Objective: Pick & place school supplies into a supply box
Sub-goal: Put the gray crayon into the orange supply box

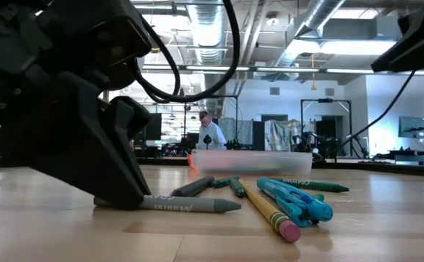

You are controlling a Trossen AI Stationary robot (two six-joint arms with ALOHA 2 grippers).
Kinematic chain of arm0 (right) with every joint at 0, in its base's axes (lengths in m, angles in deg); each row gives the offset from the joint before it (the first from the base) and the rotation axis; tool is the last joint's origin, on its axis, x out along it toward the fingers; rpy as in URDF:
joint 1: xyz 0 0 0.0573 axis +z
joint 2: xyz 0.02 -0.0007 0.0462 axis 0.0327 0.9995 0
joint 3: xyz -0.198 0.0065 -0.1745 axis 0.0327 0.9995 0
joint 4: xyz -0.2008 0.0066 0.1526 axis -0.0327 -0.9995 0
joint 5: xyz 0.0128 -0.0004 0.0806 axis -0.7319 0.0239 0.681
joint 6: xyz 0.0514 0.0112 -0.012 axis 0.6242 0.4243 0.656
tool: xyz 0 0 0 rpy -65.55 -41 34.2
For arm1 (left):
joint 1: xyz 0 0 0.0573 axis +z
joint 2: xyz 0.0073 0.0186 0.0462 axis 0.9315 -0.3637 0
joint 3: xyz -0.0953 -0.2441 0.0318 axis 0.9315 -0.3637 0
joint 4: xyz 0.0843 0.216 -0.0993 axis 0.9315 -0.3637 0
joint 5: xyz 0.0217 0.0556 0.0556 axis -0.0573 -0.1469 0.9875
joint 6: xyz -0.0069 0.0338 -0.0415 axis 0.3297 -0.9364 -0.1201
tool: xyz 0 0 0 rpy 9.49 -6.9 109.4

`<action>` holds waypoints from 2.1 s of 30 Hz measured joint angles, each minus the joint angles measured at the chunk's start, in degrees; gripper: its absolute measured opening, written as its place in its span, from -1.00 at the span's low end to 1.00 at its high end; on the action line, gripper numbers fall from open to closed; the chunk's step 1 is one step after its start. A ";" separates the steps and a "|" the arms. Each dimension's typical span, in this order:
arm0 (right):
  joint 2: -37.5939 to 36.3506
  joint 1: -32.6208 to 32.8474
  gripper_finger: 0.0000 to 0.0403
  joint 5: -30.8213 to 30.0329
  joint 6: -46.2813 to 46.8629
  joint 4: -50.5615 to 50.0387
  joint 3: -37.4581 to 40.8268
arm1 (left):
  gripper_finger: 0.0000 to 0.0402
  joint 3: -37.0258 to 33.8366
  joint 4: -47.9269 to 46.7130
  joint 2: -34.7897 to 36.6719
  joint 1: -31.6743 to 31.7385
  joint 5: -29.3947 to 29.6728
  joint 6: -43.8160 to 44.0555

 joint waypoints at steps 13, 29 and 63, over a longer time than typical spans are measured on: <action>0.02 0.00 -0.25 0.22 0.03 8.37 5.17 | -0.85 11.49 -25.68 -0.19 0.74 -6.81 3.46; 5.98 0.26 -0.25 0.41 1.54 10.27 5.17 | -0.86 20.05 -44.71 -0.39 3.62 -18.74 7.19; 6.34 0.00 -0.34 0.24 1.48 10.50 5.12 | -0.96 23.84 -48.16 -0.52 3.66 -12.91 0.82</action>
